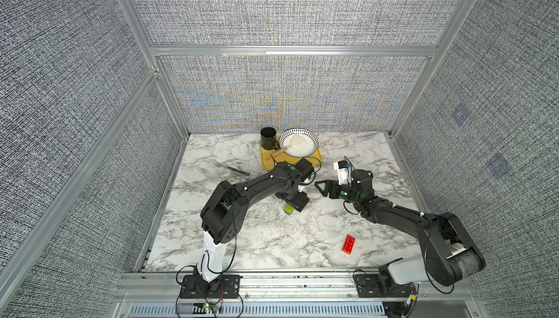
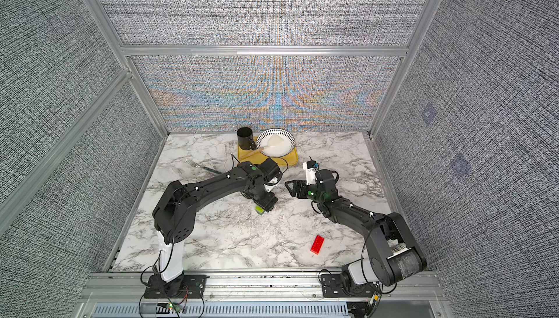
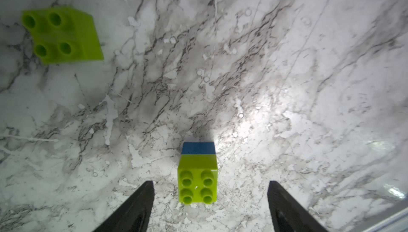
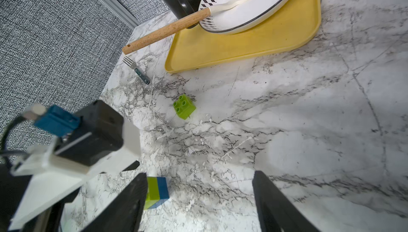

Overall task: Assemble an ice cream with lego
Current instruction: Assemble the lego brick with the lego brick.

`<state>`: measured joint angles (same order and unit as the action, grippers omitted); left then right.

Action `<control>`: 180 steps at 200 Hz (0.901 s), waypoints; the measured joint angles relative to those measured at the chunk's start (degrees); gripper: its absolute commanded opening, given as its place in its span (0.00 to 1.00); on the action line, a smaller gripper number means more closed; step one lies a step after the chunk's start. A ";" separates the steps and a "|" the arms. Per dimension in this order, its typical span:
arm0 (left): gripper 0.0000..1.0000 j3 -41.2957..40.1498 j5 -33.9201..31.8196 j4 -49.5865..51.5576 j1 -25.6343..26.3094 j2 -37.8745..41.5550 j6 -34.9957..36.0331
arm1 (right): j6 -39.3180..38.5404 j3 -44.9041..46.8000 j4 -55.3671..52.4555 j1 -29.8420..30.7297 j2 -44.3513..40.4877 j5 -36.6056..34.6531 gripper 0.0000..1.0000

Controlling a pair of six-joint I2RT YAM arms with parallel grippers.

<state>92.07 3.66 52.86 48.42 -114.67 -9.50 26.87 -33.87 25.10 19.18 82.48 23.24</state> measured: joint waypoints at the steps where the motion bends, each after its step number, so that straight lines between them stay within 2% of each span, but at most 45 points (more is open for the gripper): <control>1: 0.86 0.13 0.02 0.02 -0.04 0.00 0.00 | 0.00 0.00 0.00 0.00 0.00 0.02 0.77; 34: 0.83 7.28 -0.04 2.32 -2.38 -1.36 0.02 | 0.13 0.00 0.02 -0.11 0.00 0.07 0.77; 78: 0.79 17.14 -2.34 5.95 -8.33 -10.14 0.57 | 1.03 0.24 0.00 -1.44 0.00 -0.31 0.77; 147: 0.65 35.82 -5.49 10.05 -9.64 -25.16 4.61 | 1.64 0.48 0.00 -2.08 0.92 0.20 0.76; 180: 0.61 39.08 -6.25 11.82 -9.86 -28.30 5.64 | 0.48 -2.05 -1.46 -0.96 3.17 0.52 0.75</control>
<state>131.15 -2.59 64.69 38.57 -142.98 -3.86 27.35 -35.92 23.64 18.22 85.65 23.77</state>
